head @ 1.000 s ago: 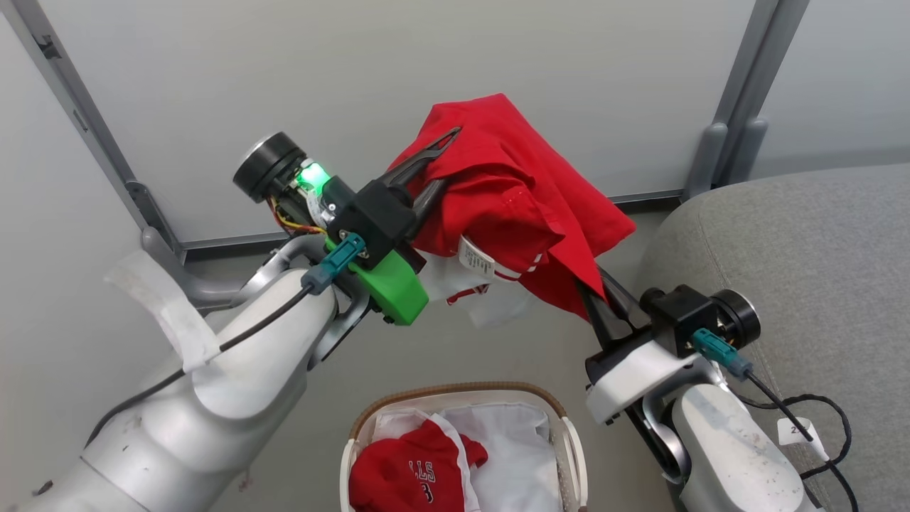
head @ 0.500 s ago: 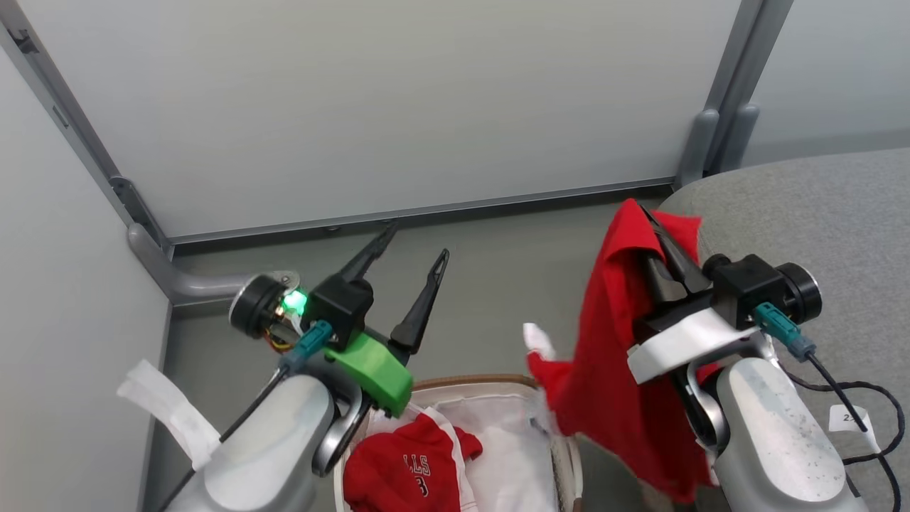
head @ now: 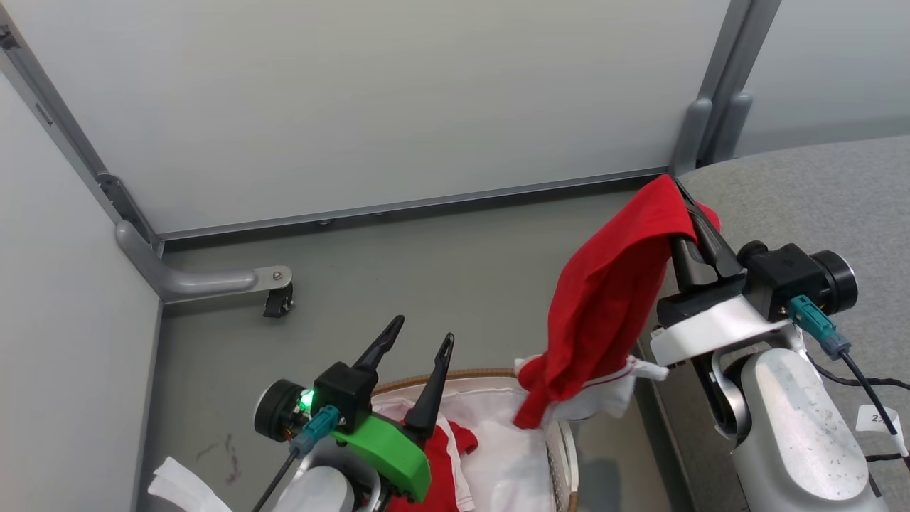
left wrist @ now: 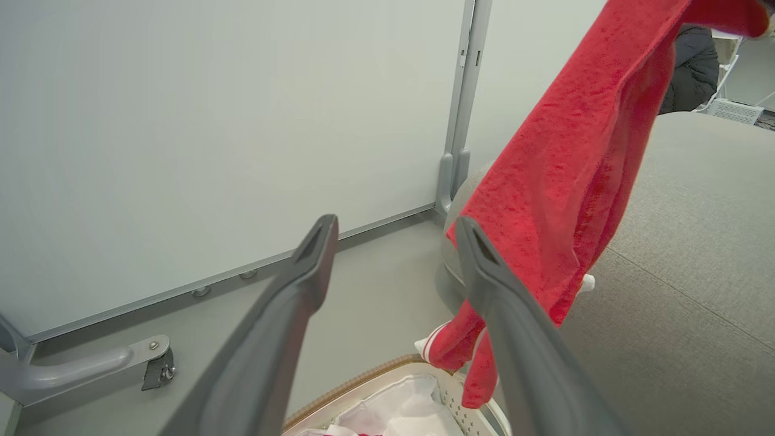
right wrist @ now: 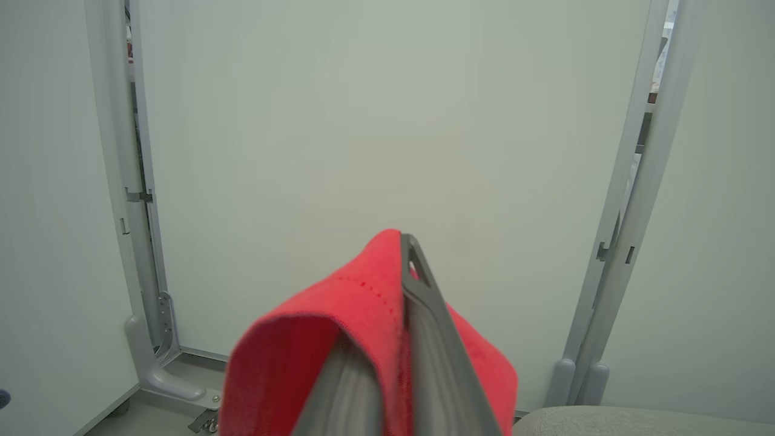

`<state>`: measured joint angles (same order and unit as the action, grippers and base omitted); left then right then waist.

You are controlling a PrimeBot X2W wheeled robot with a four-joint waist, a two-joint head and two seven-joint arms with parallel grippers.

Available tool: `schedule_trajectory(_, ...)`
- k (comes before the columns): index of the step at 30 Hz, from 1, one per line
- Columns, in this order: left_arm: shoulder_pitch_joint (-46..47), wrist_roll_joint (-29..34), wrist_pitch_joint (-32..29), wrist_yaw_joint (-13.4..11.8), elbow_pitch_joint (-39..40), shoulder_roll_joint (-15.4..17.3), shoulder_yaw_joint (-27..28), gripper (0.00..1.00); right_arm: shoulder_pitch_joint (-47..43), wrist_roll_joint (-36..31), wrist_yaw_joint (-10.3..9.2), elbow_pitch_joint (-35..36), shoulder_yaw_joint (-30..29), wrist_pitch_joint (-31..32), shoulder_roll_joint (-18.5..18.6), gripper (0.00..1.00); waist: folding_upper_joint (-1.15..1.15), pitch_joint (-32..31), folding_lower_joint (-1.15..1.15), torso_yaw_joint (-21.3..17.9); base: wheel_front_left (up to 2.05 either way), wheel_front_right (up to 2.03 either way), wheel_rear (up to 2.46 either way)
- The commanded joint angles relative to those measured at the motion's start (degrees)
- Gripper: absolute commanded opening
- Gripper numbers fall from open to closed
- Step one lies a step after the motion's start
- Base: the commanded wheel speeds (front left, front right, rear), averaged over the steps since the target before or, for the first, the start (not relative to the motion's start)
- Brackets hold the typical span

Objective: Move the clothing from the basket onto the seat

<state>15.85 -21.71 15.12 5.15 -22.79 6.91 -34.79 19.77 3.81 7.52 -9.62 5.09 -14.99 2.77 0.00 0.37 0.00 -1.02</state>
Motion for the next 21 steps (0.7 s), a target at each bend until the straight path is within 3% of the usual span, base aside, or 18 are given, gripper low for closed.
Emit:
schedule_trajectory(1, -1.3, 0.7, 0.0, 0.5, 0.0, -0.5, 0.8, 1.0, 0.5, -0.9, -0.06, 0.3, -0.3, -0.3, 0.2, 0.0, 0.0, 0.2, 0.0, -0.2, 0.0, 0.0, 0.0)
schedule_trajectory(12, -3.6, 4.8, 0.0, 1.8, 1.3, -3.2, 4.6, 1.0, 3.5, -4.4, -0.06, 1.4, -3.2, -0.3, 0.2, 0.0, 0.0, 1.3, 0.0, -2.9, 0.0, 0.0, 0.0)
schedule_trajectory(21, -2.5, 6.8, 0.0, 2.3, 3.3, -3.8, 5.5, 1.0, 4.6, -7.2, -0.07, 3.5, -6.2, -0.3, 0.2, 0.0, 0.0, 4.6, 0.0, -11.5, 0.0, 0.0, 0.0)
